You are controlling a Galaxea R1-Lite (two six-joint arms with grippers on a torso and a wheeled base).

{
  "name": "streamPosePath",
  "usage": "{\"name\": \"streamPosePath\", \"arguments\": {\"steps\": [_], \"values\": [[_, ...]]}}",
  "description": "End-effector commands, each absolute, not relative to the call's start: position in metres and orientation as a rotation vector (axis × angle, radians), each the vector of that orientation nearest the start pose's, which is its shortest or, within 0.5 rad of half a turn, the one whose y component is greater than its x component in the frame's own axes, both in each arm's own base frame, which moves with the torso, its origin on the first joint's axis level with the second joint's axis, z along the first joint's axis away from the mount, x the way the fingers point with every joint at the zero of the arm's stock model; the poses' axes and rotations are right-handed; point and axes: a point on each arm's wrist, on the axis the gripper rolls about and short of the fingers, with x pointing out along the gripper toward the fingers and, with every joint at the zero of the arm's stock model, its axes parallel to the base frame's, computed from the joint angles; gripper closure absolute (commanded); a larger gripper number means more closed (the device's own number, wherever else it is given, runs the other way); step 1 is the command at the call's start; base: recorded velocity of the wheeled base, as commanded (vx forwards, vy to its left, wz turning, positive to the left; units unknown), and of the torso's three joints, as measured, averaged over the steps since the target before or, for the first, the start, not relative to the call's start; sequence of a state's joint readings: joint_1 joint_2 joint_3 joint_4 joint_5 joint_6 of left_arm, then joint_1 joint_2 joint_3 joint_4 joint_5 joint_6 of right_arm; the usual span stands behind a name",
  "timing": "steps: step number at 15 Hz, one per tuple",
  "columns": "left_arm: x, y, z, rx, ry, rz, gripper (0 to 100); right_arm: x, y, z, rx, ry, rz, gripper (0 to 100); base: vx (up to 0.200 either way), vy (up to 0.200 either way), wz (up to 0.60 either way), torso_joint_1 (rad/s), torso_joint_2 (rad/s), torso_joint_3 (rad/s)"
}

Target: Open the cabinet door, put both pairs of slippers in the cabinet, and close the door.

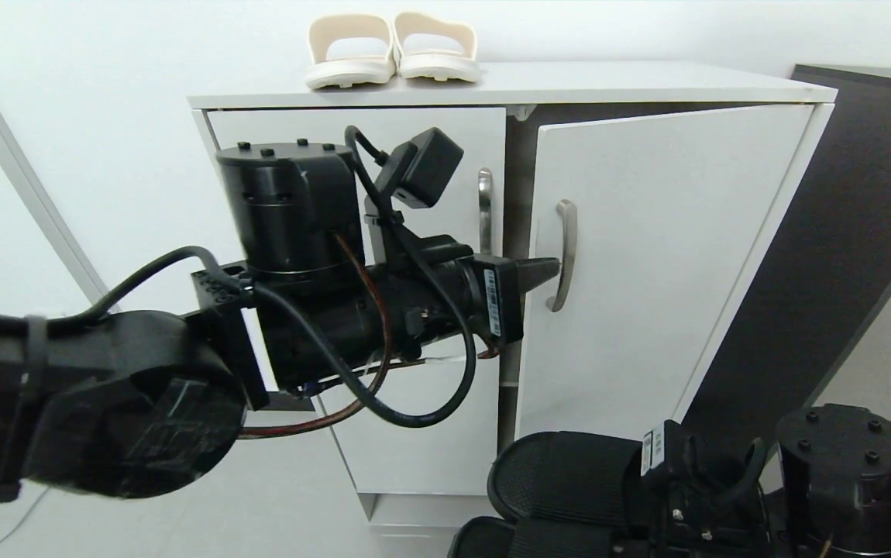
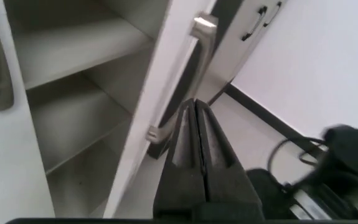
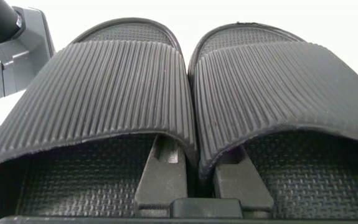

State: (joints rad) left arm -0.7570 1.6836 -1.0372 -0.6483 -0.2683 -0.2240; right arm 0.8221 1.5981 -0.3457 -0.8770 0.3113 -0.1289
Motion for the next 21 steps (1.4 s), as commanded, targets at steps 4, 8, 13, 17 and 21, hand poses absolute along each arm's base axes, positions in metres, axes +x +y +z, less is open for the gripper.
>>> {"name": "streamPosePath", "arguments": {"steps": [4, 8, 13, 17, 21], "values": [[0.222, -0.198, 0.266, -0.225, 0.069, -0.975, 100, 0.149, 0.173, 0.120, -0.225, 0.308, 1.153, 100, 0.000, 0.000, 0.00, 0.000, 0.00, 0.000], [0.248, -0.199, 0.259, -0.248, 0.094, -0.931, 100, 0.146, 0.174, 0.119, -0.229, 0.311, 1.167, 100, 0.000, 0.000, 0.00, 0.000, 0.00, 0.000], [0.280, -0.223, 0.252, -0.250, 0.085, -0.932, 100, 0.141, 0.175, 0.115, -0.236, 0.329, 1.187, 100, 0.000, 0.000, 0.00, 0.000, 0.00, 0.000], [0.288, -0.231, 0.249, -0.259, 0.041, -0.932, 100, 0.138, 0.176, 0.113, -0.254, 0.328, 1.205, 100, 0.000, 0.000, 0.00, 0.000, 0.00, 0.000], [0.282, -0.236, 0.252, -0.261, 0.036, -0.952, 100, 0.137, 0.179, 0.110, -0.259, 0.336, 1.217, 100, -0.100, 0.000, 0.00, 0.000, 0.00, 0.000]]}}
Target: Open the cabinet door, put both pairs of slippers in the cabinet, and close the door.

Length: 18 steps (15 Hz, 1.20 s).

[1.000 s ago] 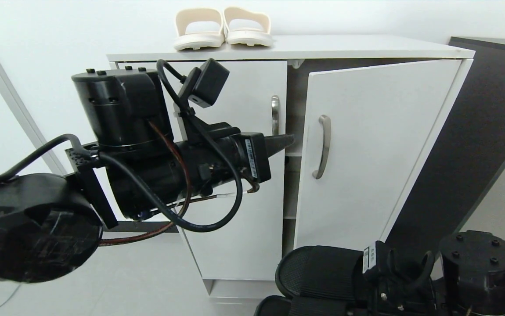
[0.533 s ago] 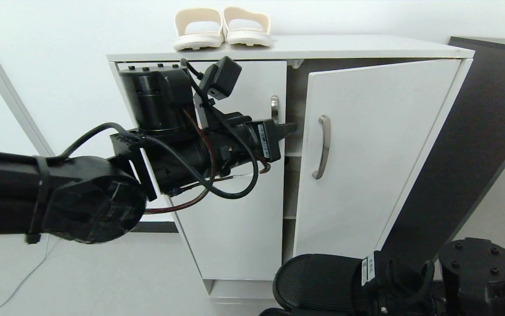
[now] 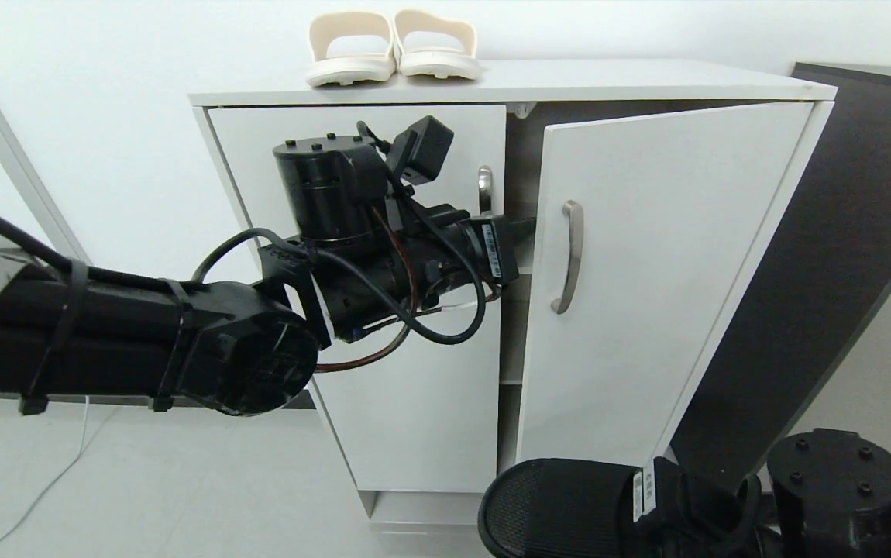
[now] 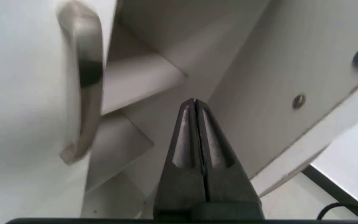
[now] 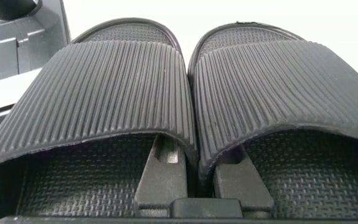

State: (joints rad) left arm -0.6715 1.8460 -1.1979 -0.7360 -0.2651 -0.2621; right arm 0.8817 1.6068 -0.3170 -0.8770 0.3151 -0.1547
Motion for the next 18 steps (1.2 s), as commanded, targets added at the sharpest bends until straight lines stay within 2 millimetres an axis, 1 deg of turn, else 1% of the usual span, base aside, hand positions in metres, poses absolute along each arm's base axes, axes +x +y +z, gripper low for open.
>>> {"name": "streamPosePath", "arguments": {"steps": [1, 2, 3, 4, 5, 6, 7, 8, 9, 10, 11, 12, 13, 14, 15, 16, 17, 18], "values": [[0.275, -0.240, 0.254, -0.263, 0.036, -0.973, 100, 0.135, 0.180, 0.110, -0.262, 0.337, 1.227, 100, -0.200, 0.000, 0.00, 0.002, 0.00, 0.002], [0.268, -0.243, 0.257, -0.266, 0.032, -0.992, 100, 0.133, 0.180, 0.109, -0.264, 0.341, 1.232, 100, -0.200, 0.000, 0.00, -0.002, 0.01, 0.007], [0.253, -0.256, 0.259, -0.265, 0.033, -1.046, 100, 0.132, 0.180, 0.109, -0.268, 0.343, 1.238, 100, -0.200, 0.000, 0.00, -0.002, 0.01, 0.002], [0.246, -0.261, 0.261, -0.267, 0.031, -1.071, 100, 0.131, 0.180, 0.108, -0.269, 0.344, 1.240, 100, -0.200, 0.000, 0.00, -0.002, 0.00, 0.002], [0.231, -0.273, 0.262, -0.266, 0.033, -1.112, 100, 0.126, 0.179, 0.108, -0.284, 0.337, 1.257, 100, -0.200, 0.000, 0.00, 0.012, 0.00, 0.002], [0.227, -0.278, 0.262, -0.268, 0.031, -1.112, 100, 0.126, 0.179, 0.107, -0.300, 0.330, 1.262, 100, -0.200, 0.000, 0.00, 0.002, 0.00, 0.002], [0.227, -0.279, 0.261, -0.267, 0.033, -1.112, 100, 0.125, 0.179, 0.107, -0.308, 0.324, 1.267, 100, -0.200, 0.000, 0.00, 0.002, 0.00, 0.002], [0.227, -0.279, 0.260, -0.267, 0.034, -1.110, 100, 0.125, 0.179, 0.107, -0.309, 0.323, 1.269, 100, 0.000, 0.000, 0.00, 0.000, 0.00, 0.000], [0.232, -0.274, 0.260, -0.270, 0.023, -1.090, 100, 0.125, 0.179, 0.107, -0.308, 0.322, 1.267, 100, 0.000, 0.000, 0.00, 0.000, 0.00, 0.000], [0.242, -0.265, 0.262, -0.277, -0.006, -1.047, 100, 0.126, 0.180, 0.108, -0.306, 0.318, 1.265, 100, 0.000, 0.000, 0.00, 0.000, 0.00, 0.000], [0.252, -0.251, 0.265, -0.286, -0.037, -0.999, 100, 0.127, 0.180, 0.108, -0.302, 0.318, 1.259, 100, 0.000, 0.000, 0.00, 0.000, 0.00, 0.000], [0.258, -0.232, 0.268, -0.286, -0.055, -0.950, 100, 0.130, 0.179, 0.109, -0.297, 0.315, 1.246, 100, 0.000, 0.000, 0.00, 0.000, 0.00, 0.000], [0.261, -0.210, 0.271, -0.281, -0.061, -0.901, 100, 0.132, 0.178, 0.109, -0.295, 0.318, 1.234, 100, 0.000, 0.000, 0.00, 0.000, 0.00, 0.000], [0.258, -0.184, 0.278, -0.280, -0.073, -0.847, 100, 0.134, 0.178, 0.109, -0.293, 0.321, 1.231, 100, 0.000, 0.000, 0.00, 0.000, 0.00, 0.000], [0.254, -0.165, 0.283, -0.277, -0.079, -0.800, 100, 0.134, 0.178, 0.108, -0.293, 0.323, 1.231, 100, 0.000, 0.000, 0.00, 0.000, 0.00, 0.000], [0.230, -0.125, 0.297, -0.271, -0.079, -0.719, 100, 0.134, 0.178, 0.109, -0.294, 0.320, 1.231, 100, 0.000, 0.000, 0.00, 0.000, 0.00, 0.000], [0.219, -0.112, 0.301, -0.267, -0.071, -0.694, 100, 0.133, 0.178, 0.109, -0.293, 0.319, 1.231, 100, 0.000, 0.000, 0.00, 0.000, 0.00, 0.000], [0.181, -0.084, 0.311, -0.262, -0.068, -0.651, 100, 0.133, 0.178, 0.109, -0.293, 0.317, 1.231, 100, 0.000, 0.000, 0.00, 0.000, 0.00, 0.000]]}}
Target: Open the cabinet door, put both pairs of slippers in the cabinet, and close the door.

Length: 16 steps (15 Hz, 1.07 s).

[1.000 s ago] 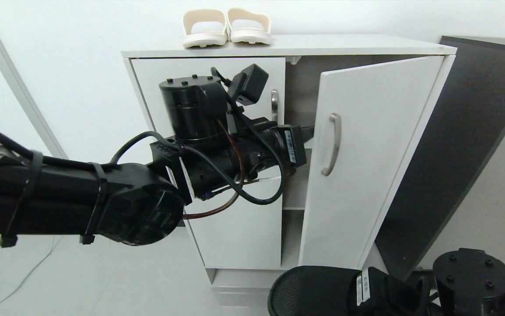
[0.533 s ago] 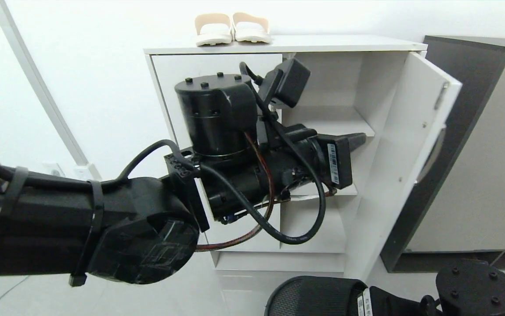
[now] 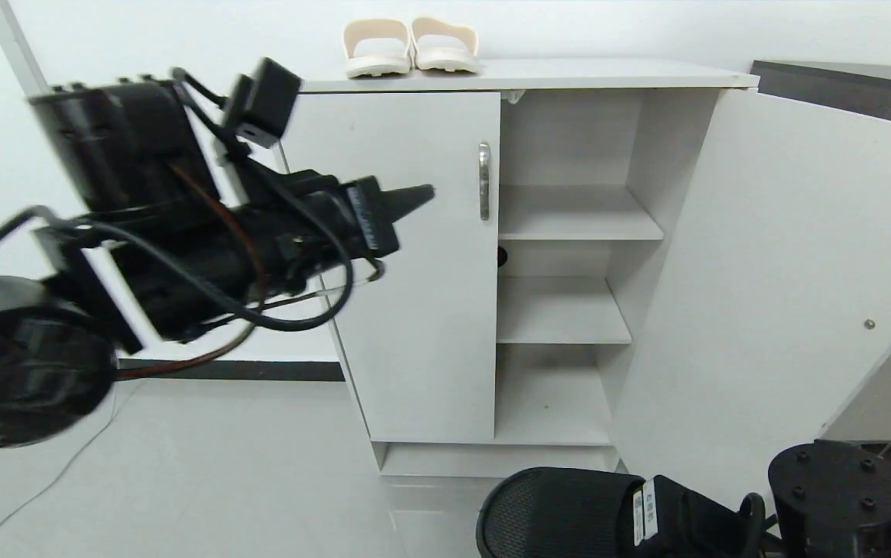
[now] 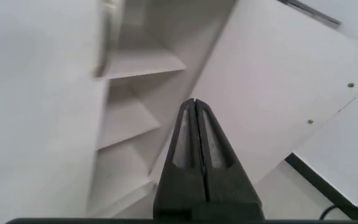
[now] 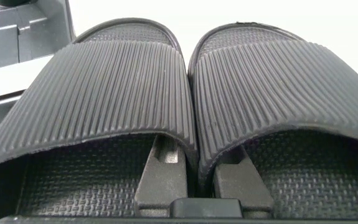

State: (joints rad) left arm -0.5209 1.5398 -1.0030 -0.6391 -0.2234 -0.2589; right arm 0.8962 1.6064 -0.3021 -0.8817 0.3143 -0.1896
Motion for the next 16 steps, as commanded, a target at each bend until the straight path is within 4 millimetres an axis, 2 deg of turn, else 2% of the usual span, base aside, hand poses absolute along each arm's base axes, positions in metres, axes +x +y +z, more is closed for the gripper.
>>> {"name": "streamPosePath", "arguments": {"steps": [1, 2, 3, 4, 5, 7, 10, 11, 12, 14, 16], "values": [[0.115, -0.050, 0.314, -0.239, -0.041, -0.602, 100, 0.133, 0.178, 0.110, -0.292, 0.316, 1.231, 100, 0.000, 0.000, 0.00, 0.000, 0.00, 0.000], [0.100, -0.043, 0.311, -0.219, -0.023, -0.588, 100, 0.133, 0.178, 0.110, -0.292, 0.316, 1.231, 100, 0.000, 0.000, 0.00, 0.000, 0.00, 0.000], [0.038, -0.017, 0.293, -0.093, 0.056, -0.513, 100, 0.133, 0.178, 0.109, -0.294, 0.316, 1.231, 100, 0.000, 0.000, 0.00, 0.000, 0.00, 0.000], [0.016, -0.009, 0.283, -0.054, 0.085, -0.465, 100, 0.134, 0.178, 0.109, -0.294, 0.316, 1.231, 100, 0.000, 0.000, 0.00, 0.000, 0.00, 0.000], [-0.017, 0.002, 0.261, -0.024, 0.103, -0.314, 100, 0.133, 0.178, 0.110, -0.294, 0.315, 1.231, 100, 0.000, 0.000, 0.00, 0.000, 0.00, 0.000], [-0.040, 0.011, 0.219, -0.018, 0.080, -0.105, 100, 0.133, 0.177, 0.110, -0.293, 0.315, 1.231, 100, 0.000, 0.000, 0.00, 0.000, 0.00, 0.000], [-0.049, 0.015, 0.146, 0.025, 0.091, 0.202, 100, 0.134, 0.178, 0.108, -0.295, 0.323, 1.231, 100, 0.000, 0.000, 0.00, 0.000, 0.00, 0.000], [-0.043, 0.014, 0.126, 0.028, 0.111, 0.276, 100, 0.134, 0.178, 0.108, -0.297, 0.326, 1.233, 100, 0.000, 0.000, 0.00, 0.000, 0.00, 0.000], [-0.033, 0.014, 0.114, -0.005, 0.079, 0.357, 100, 0.134, 0.178, 0.107, -0.298, 0.330, 1.233, 100, 0.000, 0.000, 0.00, 0.000, 0.00, 0.000], [-0.018, 0.013, 0.085, 0.016, 0.043, 0.359, 100, 0.134, 0.178, 0.106, -0.299, 0.331, 1.232, 100, 0.000, 0.000, 0.00, 0.000, 0.00, 0.000], [-0.016, 0.010, 0.082, 0.009, 0.046, 0.265, 100, 0.134, 0.178, 0.106, -0.300, 0.333, 1.230, 100, 0.000, 0.000, 0.00, 0.000, 0.00, 0.000]]}}
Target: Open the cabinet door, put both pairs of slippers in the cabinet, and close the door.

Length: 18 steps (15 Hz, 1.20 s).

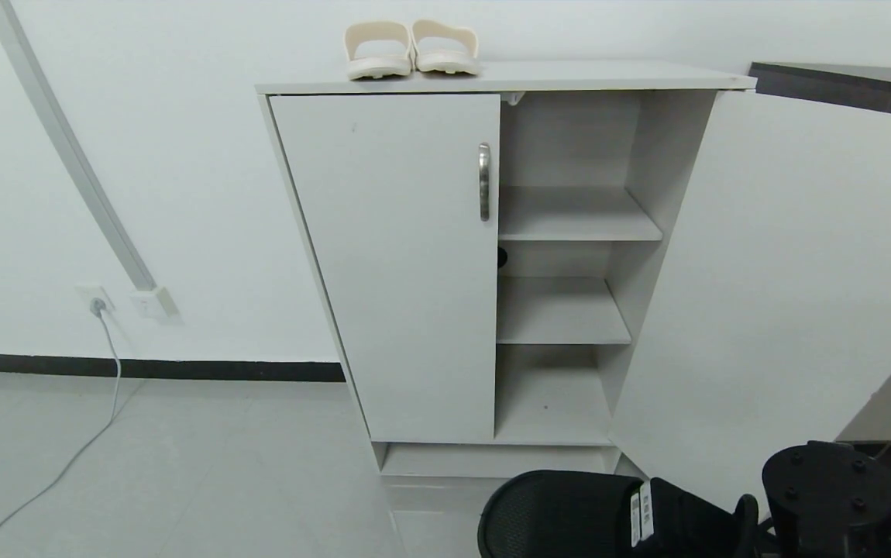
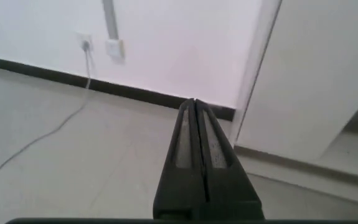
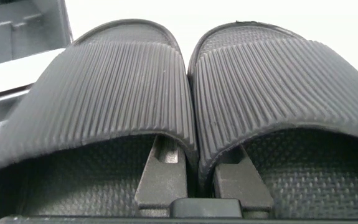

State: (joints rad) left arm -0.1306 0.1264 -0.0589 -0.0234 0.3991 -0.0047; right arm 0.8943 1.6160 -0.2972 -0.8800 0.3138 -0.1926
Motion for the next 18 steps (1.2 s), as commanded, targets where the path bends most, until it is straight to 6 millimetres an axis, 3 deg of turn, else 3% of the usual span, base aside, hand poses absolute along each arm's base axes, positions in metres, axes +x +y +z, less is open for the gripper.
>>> {"name": "streamPosePath", "arguments": {"steps": [1, 2, 3, 8, 9, 11, 18], "values": [[-0.016, 0.008, 0.082, -0.018, 0.045, 0.157, 100, 0.134, 0.178, 0.106, -0.300, 0.331, 1.230, 100, 0.000, 0.000, 0.00, 0.000, 0.00, 0.000], [-0.015, 0.005, 0.081, -0.077, 0.059, 0.018, 100, 0.134, 0.178, 0.106, -0.302, 0.332, 1.231, 100, 0.000, 0.000, 0.00, 0.000, 0.00, 0.000], [-0.015, 0.004, 0.080, -0.076, 0.072, -0.011, 100, 0.134, 0.178, 0.106, -0.301, 0.330, 1.229, 100, 0.000, 0.000, 0.00, 0.000, 0.00, 0.000], [-0.017, 0.003, 0.081, 0.017, 0.051, 0.273, 100, 0.134, 0.178, 0.106, -0.302, 0.328, 1.229, 100, 0.000, 0.000, 0.00, 0.000, 0.00, 0.000], [-0.017, 0.003, 0.081, 0.047, 0.053, 0.226, 100, 0.134, 0.179, 0.106, -0.302, 0.328, 1.229, 100, 0.000, 0.000, 0.00, 0.000, 0.00, 0.000], [-0.023, -0.001, 0.075, 0.029, 0.007, -0.048, 100, 0.134, 0.178, 0.106, -0.302, 0.329, 1.226, 100, 0.000, 0.000, 0.00, 0.000, 0.00, 0.000], [-0.023, -0.001, 0.076, 0.018, 0.003, -0.032, 100, 0.146, 0.188, 0.114, -0.275, 0.309, 1.150, 100, 0.000, 0.000, 0.00, 0.000, 0.00, 0.000]]}}
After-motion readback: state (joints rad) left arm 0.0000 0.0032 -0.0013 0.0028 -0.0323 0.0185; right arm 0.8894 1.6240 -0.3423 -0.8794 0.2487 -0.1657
